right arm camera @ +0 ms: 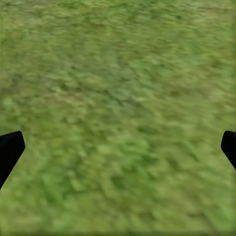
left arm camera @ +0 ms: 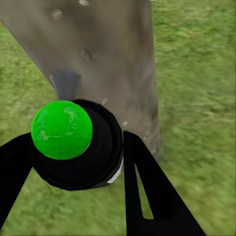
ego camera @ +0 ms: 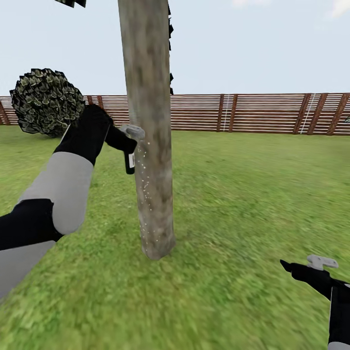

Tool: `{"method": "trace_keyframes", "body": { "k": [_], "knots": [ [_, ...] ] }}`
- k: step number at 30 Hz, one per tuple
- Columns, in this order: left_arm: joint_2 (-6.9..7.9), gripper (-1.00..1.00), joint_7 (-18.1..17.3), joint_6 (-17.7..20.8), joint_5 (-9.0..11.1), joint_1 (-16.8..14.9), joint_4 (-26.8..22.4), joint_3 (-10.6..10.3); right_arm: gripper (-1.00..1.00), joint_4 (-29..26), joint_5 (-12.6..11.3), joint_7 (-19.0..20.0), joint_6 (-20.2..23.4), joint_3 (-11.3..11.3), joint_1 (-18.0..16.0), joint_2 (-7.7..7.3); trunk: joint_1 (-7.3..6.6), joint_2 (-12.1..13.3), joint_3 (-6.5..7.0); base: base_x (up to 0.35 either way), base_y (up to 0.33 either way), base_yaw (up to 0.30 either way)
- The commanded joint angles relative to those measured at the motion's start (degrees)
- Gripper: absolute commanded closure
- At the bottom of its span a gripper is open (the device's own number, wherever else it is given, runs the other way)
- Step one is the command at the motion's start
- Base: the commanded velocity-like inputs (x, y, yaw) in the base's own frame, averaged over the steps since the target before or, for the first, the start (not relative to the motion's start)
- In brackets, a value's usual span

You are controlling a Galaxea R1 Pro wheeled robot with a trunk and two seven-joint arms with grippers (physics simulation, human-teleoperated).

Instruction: In the garden, pick up the pesticide atomizer on the floor and spray pesticide onto both trees until each tree trunk is fully covered.

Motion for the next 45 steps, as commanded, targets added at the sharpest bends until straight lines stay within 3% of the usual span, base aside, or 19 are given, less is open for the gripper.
{"method": "trace_keyframes", "body": {
  "k": [1, 10, 19, 28, 32, 45],
  "knots": [
    [0.01, 1.0, 0.0, 0.0, 0.0, -0.4, 0.0, 0.0, -1.0, 0.0, 0.0, 0.0, 0.0, 0.0, 0.0, 0.0, 0.0, 0.0, 0.0, 0.0, 0.0, 0.0],
    [0.42, 1.0, 0.0, 0.0, 0.0, -1.8, 2.2, 0.0, -1.0, 0.0, 0.0, 0.0, 0.0, 0.0, 0.0, 0.0, 0.0, 0.0, 0.0, 0.0, 0.0, 0.0],
    [4.56, 1.0, 0.0, -0.2, 0.0, -1.8, 9.2, 0.0, -1.0, 0.0, 0.0, 0.0, 0.0, 0.1, 0.0, 0.0, 0.0, 0.0, 0.0, 0.0, 0.0, 0.0],
    [4.87, 1.0, 0.3, -0.6, 0.0, -1.1, 14.7, 0.0, -1.0, 0.0, 0.0, 0.0, 0.0, 0.1, 0.0, 0.0, 0.0, 0.0, 0.0, 0.0, 0.0, 0.0],
    [4.87, 1.0, 0.6, -1.0, 0.0, 0.9, 17.5, 0.0, -1.0, 0.0, 0.0, 0.0, 0.0, 0.0, 0.0, 0.01, 0.0, 0.0, 0.0, 0.0, 0.0, 0.0],
    [5.15, 1.0, 0.9, -4.3, 0.2, 12.9, 17.9, 0.0, -1.0, 0.0, 0.0, 0.0, 0.0, 0.0, 0.0, 0.0, 0.0, 0.0, 0.0, 0.0, 0.0, 0.0]
  ]
}}
